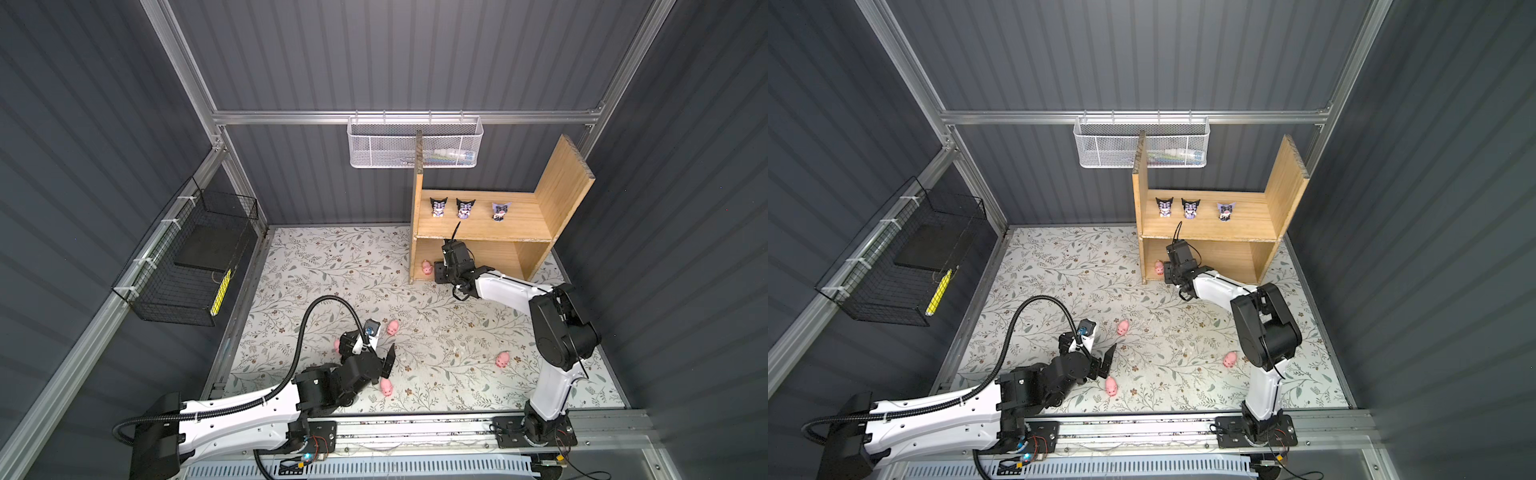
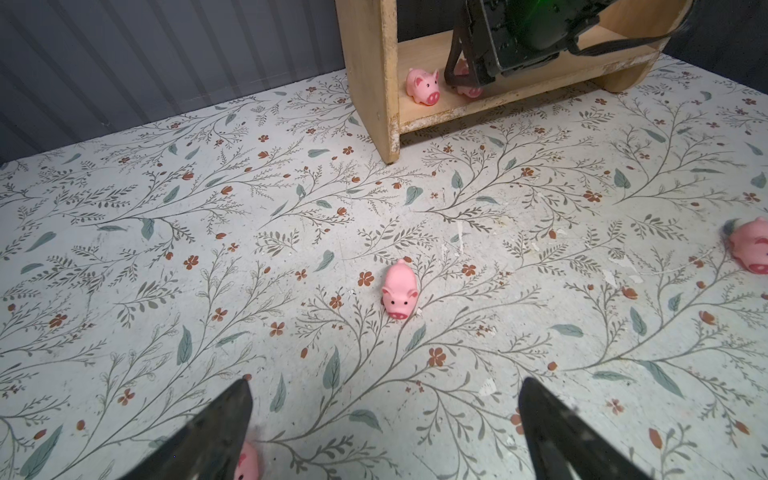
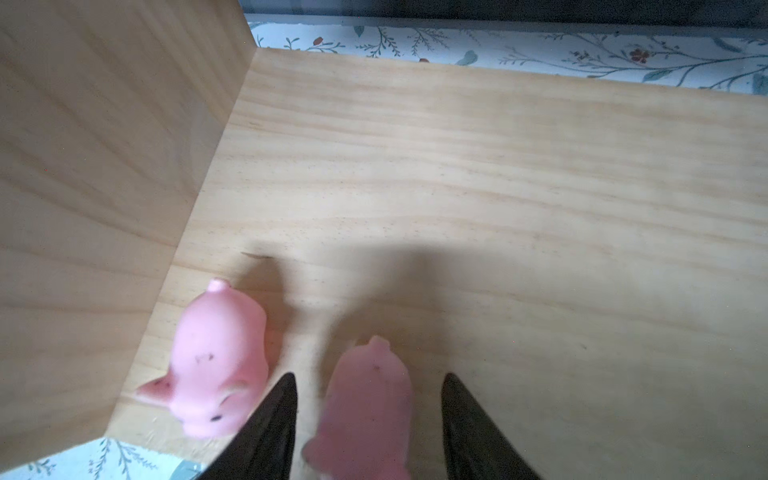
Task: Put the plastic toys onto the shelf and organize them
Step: 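Lower the pig beside the first pig and open the right gripper, then withdraw the right gripper from the shelf toward a pig nearer the robot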
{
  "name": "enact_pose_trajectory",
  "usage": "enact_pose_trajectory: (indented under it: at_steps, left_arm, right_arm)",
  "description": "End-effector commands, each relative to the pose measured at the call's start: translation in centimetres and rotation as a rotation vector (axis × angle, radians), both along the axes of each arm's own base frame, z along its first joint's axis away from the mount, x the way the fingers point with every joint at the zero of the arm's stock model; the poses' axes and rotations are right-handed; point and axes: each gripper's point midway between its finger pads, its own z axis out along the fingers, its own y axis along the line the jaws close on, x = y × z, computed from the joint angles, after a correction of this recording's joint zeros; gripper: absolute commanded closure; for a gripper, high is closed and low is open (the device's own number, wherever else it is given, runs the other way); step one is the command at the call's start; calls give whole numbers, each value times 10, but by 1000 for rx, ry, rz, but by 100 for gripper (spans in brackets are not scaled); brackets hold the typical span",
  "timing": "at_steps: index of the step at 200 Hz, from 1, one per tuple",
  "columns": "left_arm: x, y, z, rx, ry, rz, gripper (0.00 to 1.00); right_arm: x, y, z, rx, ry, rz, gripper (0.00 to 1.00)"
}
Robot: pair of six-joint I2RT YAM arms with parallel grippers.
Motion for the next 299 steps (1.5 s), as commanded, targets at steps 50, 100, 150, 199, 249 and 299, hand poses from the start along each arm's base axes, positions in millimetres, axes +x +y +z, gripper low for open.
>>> enact_pose_trajectory:
  at_steps: [50,100,150,199,249,299]
  left_arm:
    - [-4,0,-6,-15,41,-1,0]
    - [-7,-2,-1,-28,60,-16,0]
    - [-10,-5,3,-46,88,-23,0]
    - [-20,-13,-4,-105,175,-54,0]
    - [-21,-12,-3,-158,195,-33,0]
    - [-24,-26,-6,-157,224,-66,0]
  right_arm:
    - [-20,-11,21,48,-4,-24,45]
    - [-55,-25,21,87,1,-58,41]
    - [-93,-37,24,112,7,-73,38]
    - [-138,-53,28,109,14,-102,30]
    - [-183,-73,32,72,-11,-161,14]
    - [-217,-105,25,76,12,-274,10]
